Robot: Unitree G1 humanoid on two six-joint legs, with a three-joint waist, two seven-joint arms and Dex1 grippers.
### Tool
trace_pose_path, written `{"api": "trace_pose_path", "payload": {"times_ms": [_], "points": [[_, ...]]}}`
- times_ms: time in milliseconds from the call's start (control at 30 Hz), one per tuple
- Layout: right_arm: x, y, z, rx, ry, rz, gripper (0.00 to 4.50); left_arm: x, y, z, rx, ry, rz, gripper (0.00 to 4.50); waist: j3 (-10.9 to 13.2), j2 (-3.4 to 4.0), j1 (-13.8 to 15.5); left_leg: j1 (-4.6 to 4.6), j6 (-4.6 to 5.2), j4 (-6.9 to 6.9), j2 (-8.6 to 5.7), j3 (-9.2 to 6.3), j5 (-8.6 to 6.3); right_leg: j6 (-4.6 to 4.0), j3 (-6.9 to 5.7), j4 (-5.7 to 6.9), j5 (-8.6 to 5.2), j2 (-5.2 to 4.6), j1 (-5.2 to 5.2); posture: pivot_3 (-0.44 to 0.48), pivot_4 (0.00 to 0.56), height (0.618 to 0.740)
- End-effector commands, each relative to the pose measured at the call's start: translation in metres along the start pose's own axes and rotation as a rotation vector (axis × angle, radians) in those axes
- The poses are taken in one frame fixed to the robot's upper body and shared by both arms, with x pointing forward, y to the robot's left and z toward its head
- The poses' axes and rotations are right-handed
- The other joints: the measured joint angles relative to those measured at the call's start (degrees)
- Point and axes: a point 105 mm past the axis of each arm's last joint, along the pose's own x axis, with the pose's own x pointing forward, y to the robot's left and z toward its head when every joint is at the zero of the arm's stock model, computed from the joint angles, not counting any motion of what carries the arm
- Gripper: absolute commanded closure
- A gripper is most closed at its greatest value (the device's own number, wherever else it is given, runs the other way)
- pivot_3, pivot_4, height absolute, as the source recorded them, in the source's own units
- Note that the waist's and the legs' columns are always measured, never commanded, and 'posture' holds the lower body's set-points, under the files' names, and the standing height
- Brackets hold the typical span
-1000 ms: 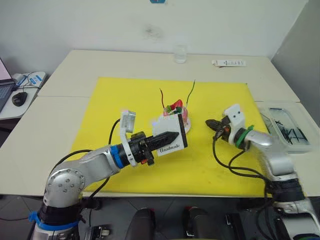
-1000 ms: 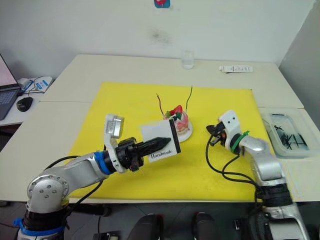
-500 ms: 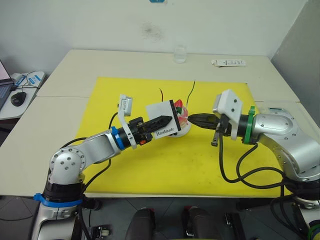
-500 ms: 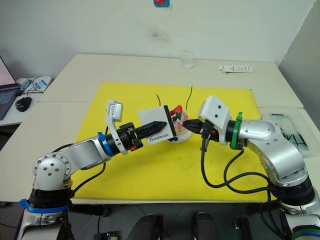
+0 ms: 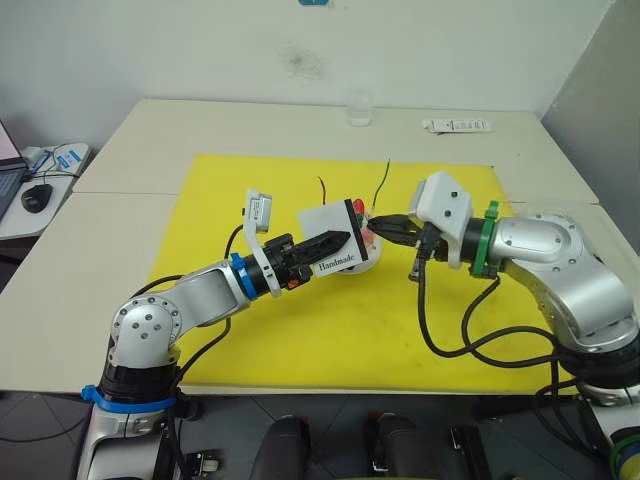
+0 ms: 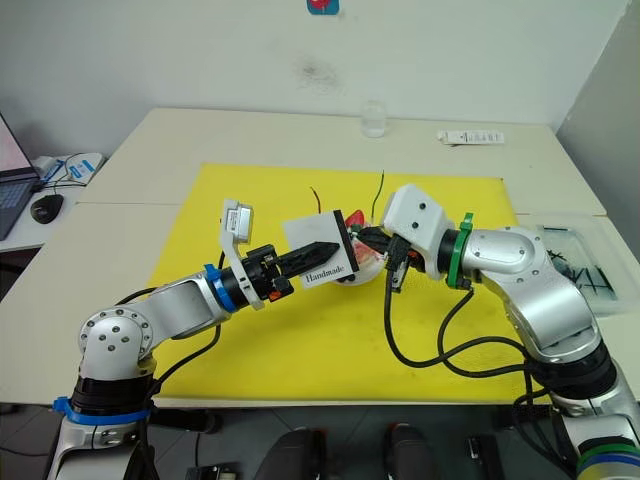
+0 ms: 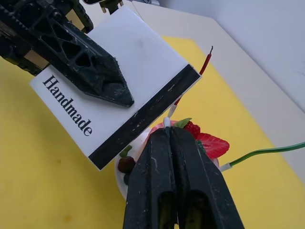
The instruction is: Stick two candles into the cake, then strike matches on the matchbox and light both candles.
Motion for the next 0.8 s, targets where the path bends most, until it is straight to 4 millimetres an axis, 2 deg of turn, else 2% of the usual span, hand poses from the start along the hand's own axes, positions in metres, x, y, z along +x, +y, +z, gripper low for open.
{"api": "trace_pose_path", "payload": {"times_ms": [33, 600, 800], "points": [[0.001, -0.001, 0.010, -0.071, -0.019, 0.003, 4.45, 0.001, -0.010, 0.003, 0.020, -0.009, -0.043, 4.50, 0.00, 0.00, 0.00, 0.00, 0.00, -0.01, 0.01, -0.01, 0.00, 0.00, -0.01, 0.00, 0.00, 0.00, 0.00, 0.000, 0.150, 0.740], [0.006, 0.002, 0.009, -0.165, -0.006, 0.040, 4.45, 0.002, -0.010, 0.003, 0.025, -0.008, -0.045, 4.50, 0.00, 0.00, 0.00, 0.00, 0.00, 0.01, 0.00, -0.01, 0.00, 0.00, 0.00, 0.02, 0.00, 0.01, 0.00, 0.000, 0.150, 0.740], [0.008, 0.007, 0.000, -0.238, 0.049, 0.075, 4.45, 0.002, -0.011, 0.003, 0.029, -0.003, -0.054, 4.50, 0.00, 0.00, 0.00, 0.01, 0.00, 0.01, 0.00, -0.01, 0.00, 0.00, 0.00, 0.02, 0.00, 0.01, 0.00, 0.000, 0.150, 0.740]]}}
